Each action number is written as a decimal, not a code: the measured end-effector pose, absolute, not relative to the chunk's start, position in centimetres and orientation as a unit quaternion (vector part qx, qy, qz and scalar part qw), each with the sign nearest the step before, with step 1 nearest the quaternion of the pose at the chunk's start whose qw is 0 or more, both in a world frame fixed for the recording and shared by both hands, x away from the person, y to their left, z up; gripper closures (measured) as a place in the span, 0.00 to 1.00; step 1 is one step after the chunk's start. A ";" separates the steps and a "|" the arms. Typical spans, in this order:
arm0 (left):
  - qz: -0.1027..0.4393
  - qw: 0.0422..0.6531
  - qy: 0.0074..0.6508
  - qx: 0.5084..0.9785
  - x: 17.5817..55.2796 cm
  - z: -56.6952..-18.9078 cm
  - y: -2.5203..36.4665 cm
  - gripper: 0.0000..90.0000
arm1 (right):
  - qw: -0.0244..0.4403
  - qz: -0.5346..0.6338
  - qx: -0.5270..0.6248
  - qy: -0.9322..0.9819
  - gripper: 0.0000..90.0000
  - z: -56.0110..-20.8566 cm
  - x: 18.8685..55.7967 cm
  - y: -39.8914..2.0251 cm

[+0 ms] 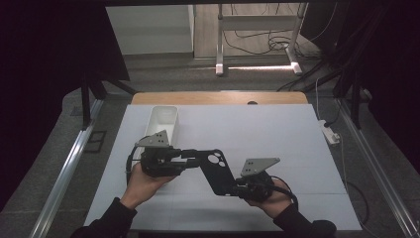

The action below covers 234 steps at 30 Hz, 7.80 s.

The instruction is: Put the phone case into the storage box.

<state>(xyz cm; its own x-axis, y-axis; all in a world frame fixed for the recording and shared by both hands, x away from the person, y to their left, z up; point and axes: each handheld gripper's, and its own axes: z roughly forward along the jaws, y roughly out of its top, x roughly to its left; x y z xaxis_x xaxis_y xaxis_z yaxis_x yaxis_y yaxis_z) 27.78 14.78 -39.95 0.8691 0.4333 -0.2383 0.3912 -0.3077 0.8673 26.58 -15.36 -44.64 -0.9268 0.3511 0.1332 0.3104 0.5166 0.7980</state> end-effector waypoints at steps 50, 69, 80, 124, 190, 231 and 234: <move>0.035 0.516 0.271 0.812 27.9 -39.1 15.4 0.93 | 0.087 0.413 0.247 0.873 0.39 -44.7 26.2 -15.6; 0.074 0.494 0.297 0.814 29.1 -38.4 18.1 0.93 | 0.108 0.377 0.290 0.873 0.08 -44.8 25.6 -18.5; 0.094 0.486 0.309 0.812 29.9 -37.4 19.7 0.93 | 0.128 0.372 0.309 0.866 0.00 -45.0 25.0 -20.6; 0.154 0.453 0.362 0.800 32.8 -34.6 25.0 0.93 | 0.170 0.375 0.427 0.805 0.00 -45.5 23.0 -28.8; 0.209 0.414 0.417 0.782 42.2 -39.0 28.6 0.93 | 0.169 0.372 0.424 0.808 0.00 -45.4 22.5 -29.3; 0.238 0.402 0.408 0.785 45.9 -43.3 27.4 0.93 | 0.162 0.369 0.428 0.809 0.01 -45.5 22.7 -29.3; 0.237 0.405 0.408 0.783 46.0 -43.7 27.4 0.93 | 0.162 0.369 0.428 0.809 0.01 -45.5 22.7 -29.3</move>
<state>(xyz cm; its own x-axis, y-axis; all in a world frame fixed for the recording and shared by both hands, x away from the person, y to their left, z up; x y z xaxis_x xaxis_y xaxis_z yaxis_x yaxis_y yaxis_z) 45.98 27.43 -43.75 0.5542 0.8314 0.0408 0.4479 -0.3392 0.8273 22.68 -29.30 -45.51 -0.5813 0.8119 0.0534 0.5732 0.3620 0.7351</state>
